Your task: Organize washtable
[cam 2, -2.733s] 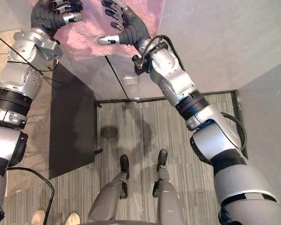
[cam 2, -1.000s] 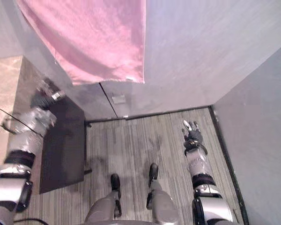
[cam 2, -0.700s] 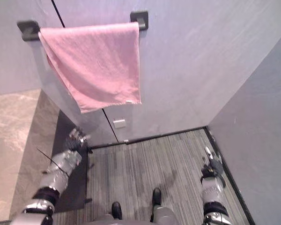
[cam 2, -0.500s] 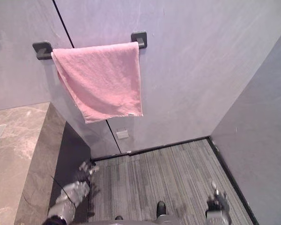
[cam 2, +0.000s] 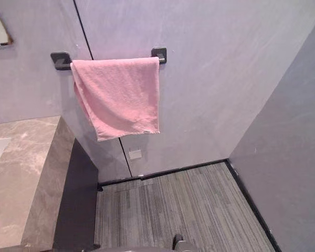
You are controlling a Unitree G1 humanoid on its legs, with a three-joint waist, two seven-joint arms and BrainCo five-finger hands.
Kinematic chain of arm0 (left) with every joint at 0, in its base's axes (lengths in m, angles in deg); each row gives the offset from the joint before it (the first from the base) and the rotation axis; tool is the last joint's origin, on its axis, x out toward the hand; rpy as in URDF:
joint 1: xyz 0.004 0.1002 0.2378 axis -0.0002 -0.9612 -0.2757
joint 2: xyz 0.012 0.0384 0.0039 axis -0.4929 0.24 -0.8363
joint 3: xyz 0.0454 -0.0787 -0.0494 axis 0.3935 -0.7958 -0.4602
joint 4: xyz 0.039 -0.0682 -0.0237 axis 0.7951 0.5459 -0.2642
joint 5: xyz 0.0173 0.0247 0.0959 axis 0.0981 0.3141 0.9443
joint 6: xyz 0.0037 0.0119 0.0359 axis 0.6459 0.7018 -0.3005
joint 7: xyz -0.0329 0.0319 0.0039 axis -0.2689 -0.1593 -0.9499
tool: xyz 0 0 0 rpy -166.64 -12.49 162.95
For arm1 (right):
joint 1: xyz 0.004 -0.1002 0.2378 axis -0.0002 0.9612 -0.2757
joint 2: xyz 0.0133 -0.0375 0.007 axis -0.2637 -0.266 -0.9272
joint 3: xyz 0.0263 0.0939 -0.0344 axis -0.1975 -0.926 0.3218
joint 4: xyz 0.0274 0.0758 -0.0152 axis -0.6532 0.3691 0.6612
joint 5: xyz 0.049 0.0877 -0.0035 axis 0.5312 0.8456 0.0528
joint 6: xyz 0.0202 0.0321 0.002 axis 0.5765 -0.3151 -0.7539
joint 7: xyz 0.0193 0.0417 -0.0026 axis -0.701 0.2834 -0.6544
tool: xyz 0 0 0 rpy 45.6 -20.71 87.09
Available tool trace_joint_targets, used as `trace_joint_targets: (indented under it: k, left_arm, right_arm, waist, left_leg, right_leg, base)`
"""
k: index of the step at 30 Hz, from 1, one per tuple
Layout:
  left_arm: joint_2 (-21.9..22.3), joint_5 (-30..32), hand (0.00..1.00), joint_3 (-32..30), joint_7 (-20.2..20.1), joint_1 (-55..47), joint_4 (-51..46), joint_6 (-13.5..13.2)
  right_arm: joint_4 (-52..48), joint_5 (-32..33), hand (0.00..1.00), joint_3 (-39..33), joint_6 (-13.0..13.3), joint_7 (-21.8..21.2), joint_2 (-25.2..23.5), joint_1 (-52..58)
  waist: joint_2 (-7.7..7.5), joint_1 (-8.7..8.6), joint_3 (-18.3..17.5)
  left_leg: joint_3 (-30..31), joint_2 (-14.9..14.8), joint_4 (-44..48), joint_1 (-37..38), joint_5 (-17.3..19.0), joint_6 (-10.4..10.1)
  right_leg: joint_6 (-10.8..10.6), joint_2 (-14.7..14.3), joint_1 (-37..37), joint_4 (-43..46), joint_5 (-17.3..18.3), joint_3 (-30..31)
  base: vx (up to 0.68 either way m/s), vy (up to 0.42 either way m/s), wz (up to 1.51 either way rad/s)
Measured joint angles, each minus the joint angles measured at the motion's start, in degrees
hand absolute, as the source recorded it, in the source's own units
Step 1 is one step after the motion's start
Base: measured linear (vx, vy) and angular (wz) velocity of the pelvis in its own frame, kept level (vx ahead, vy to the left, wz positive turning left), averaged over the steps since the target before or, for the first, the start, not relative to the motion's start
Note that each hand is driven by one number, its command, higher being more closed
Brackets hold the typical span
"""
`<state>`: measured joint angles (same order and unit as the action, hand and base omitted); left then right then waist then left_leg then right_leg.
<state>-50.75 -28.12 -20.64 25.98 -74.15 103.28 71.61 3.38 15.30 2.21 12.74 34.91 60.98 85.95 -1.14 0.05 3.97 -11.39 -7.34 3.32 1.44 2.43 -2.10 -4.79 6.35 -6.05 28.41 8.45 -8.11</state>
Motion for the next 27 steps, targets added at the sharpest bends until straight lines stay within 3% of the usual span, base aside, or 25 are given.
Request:
trace_joint_targets:
  k: [2, 3, 5, 8, 14, 16, 18, 19, 20, 21, 22, 23, 24, 26, 27]
  left_arm:
    - [-1.8, 0.4, 0.00, 0.4, -0.1, 0.0, -0.1, 0.3]
    - [-2.2, 0.4, 0.00, 0.5, -0.1, 0.2, 0.0, 0.4]
    - [-1.5, -0.6, 0.00, 2.7, 0.0, 0.5, 0.0, 0.4]
    - [-1.0, -3.6, 0.00, 8.0, 0.7, 2.4, 0.0, 0.1]
    - [0.0, -6.5, 0.00, 14.0, 1.0, 2.4, 0.0, -0.7]
    - [-0.2, -6.5, 0.00, 13.9, 1.1, 2.2, 0.4, -1.0]
    - [-1.2, -6.5, 0.00, 13.8, 0.8, 2.7, 0.5, -1.6]
    - [-1.1, -6.4, 0.00, 13.8, 0.7, 2.6, 0.5, -1.5]
    - [-0.6, -6.3, 0.00, 13.9, 0.7, 1.2, 0.3, -1.3]
    - [-0.6, -6.3, 0.00, 13.9, 0.6, 1.3, 0.3, -1.4]
    - [-1.1, -6.2, 0.00, 13.3, 0.6, 1.5, 0.6, -1.6]
    - [-1.8, -6.1, 0.00, 12.4, 0.6, 1.7, 0.4, -1.5]
    - [-1.8, -5.9, 0.00, 9.4, 0.8, 0.7, 0.5, -1.3]
    - [-2.0, -5.7, 0.00, 8.5, 1.0, -0.2, 0.5, -1.4]
    - [-2.3, -5.0, 0.00, 8.5, 1.2, -0.6, 0.5, -1.2]
  right_arm:
    - [0.2, -3.0, 0.00, 2.9, 0.2, 0.0, 0.3, -1.4]
    - [0.3, -4.2, 0.00, 4.0, 0.2, 0.1, 0.6, -2.3]
    - [-0.1, -9.9, 0.00, 9.9, 0.5, 0.7, 3.4, -6.4]
    - [-0.3, -15.3, 0.00, 18.2, 0.6, 1.0, 6.6, -11.8]
    - [0.9, -24.2, 0.00, 25.8, 0.7, 1.1, 7.7, -15.1]
    - [2.2, -26.9, 0.00, 25.6, 0.4, 1.1, 8.0, -14.6]
    - [2.7, -28.0, 0.00, 21.6, -0.1, 1.4, 8.6, -12.5]
    - [2.6, -28.0, 0.00, 21.1, -0.3, 1.7, 9.6, -11.8]
    - [2.6, -28.0, 0.00, 20.4, -0.6, 2.0, 11.0, -10.8]
    - [2.7, -28.0, 0.00, 19.6, -0.6, 2.2, 11.1, -10.2]
    - [3.9, -28.0, 0.00, 17.6, -0.9, 2.3, 10.5, -7.9]
    - [4.8, -28.0, 0.00, 15.3, -1.2, 2.4, 9.7, -7.8]
    - [4.3, -27.9, 0.00, 13.0, -1.5, 2.3, 8.3, -6.6]
    - [2.7, -27.3, 0.00, 12.1, -1.3, 2.4, 7.6, -4.1]
    - [1.5, -26.2, 0.00, 11.4, -0.8, 2.4, 7.7, -2.4]
  waist:
    - [-3.24, 0.90, 0.2]
    - [-3.71, 0.96, 0.0]
    - [-1.33, 2.93, 0.5]
    - [2.19, 4.03, 2.6]
    - [6.53, 4.05, 4.8]
    - [5.41, 4.00, 5.1]
    - [3.50, 3.77, 5.9]
    - [3.44, 3.75, 6.0]
    - [5.47, 3.57, 5.8]
    - [5.59, 3.17, 6.0]
    - [4.10, 0.85, 5.5]
    - [3.56, 1.05, 6.5]
    - [1.22, 1.02, 7.6]
    - [0.61, 0.60, 7.5]
    - [1.47, 0.45, 7.0]
  left_leg:
    - [2.3, 1.6, 1.6, -2.8, -1.2, -1.3]
    - [3.0, 1.6, 2.1, -3.6, -1.6, -1.9]
    - [3.5, -0.1, 1.7, -5.1, -3.5, -2.8]
    - [5.2, -1.7, 0.5, -5.9, -6.0, -3.4]
    - [5.4, -3.6, -1.5, -7.9, -6.4, -4.4]
    - [4.6, -2.8, -4.1, -7.6, -3.9, -6.8]
    - [2.5, -0.7, 8.3, -12.4, -3.1, -4.9]
    - [1.4, -0.6, 13.0, -13.0, -2.8, -3.2]
    - [0.1, -1.1, 15.6, -12.8, -4.4, 0.0]
    - [1.0, -0.5, 13.4, -12.8, -4.5, 0.1]
    - [6.1, 1.3, 4.9, -10.3, -6.8, -0.2]
    - [1.8, 0.1, 10.2, -10.8, -3.0, 2.7]
    - [-4.9, -2.7, 21.2, -9.9, 2.1, 2.8]
    - [-8.2, -6.0, 26.5, -7.6, 3.3, 1.6]
    - [-9.6, -9.0, 27.5, -6.0, 3.3, 1.6]
  right_leg:
    - [-2.3, 2.0, 2.1, 0.1, 4.8, 0.4]
    - [-2.3, 1.6, 2.3, -0.9, 4.9, -0.1]
    - [-0.8, -1.5, 5.8, -10.6, 3.8, 0.3]
    - [2.3, -3.6, 8.3, -16.4, 1.3, -1.4]
    - [2.7, -6.0, 9.0, -18.9, -0.8, -6.3]
    - [4.7, -4.1, 8.4, -19.1, -2.0, -8.8]
    - [5.6, -0.3, 6.5, -17.0, -1.4, -13.4]
    - [5.1, 0.0, 6.5, -15.6, -1.0, -14.2]
    - [5.2, -0.9, 5.6, -11.8, 1.0, -15.2]
    - [5.7, -2.0, 5.4, -11.8, 1.7, -12.8]
    - [6.7, -2.3, 6.7, -16.1, 0.4, -14.1]
    - [6.1, -0.9, 7.4, -16.3, -0.5, -17.7]
    - [6.1, 2.3, 8.5, -14.6, -0.5, -22.1]
    - [5.8, 5.1, 9.2, -13.7, -0.7, -26.5]
    - [4.5, 6.8, 9.9, -13.6, -0.9, -30.1]
  base:
    - [-0.05, -0.207, 0.78]
    - [-0.08, -0.126, 0.46]
    - [-0.08, -0.078, 0.10]
    - [-0.19, -0.062, 0.26]
    - [-0.16, -0.051, 0.42]
    - [-0.07, 0.008, 0.69]
    - [-0.10, 0.068, 0.97]
    - [-0.05, -0.039, 0.86]
    - [-0.03, -0.043, 0.86]
    - [-0.12, -0.035, 1.75]
    - [-0.12, 0.019, 1.92]
    - [-0.18, 0.004, 2.24]
    - [-0.11, 0.011, 1.49]
    - [-0.14, 0.071, 1.44]
    - [-0.16, 0.215, 1.55]
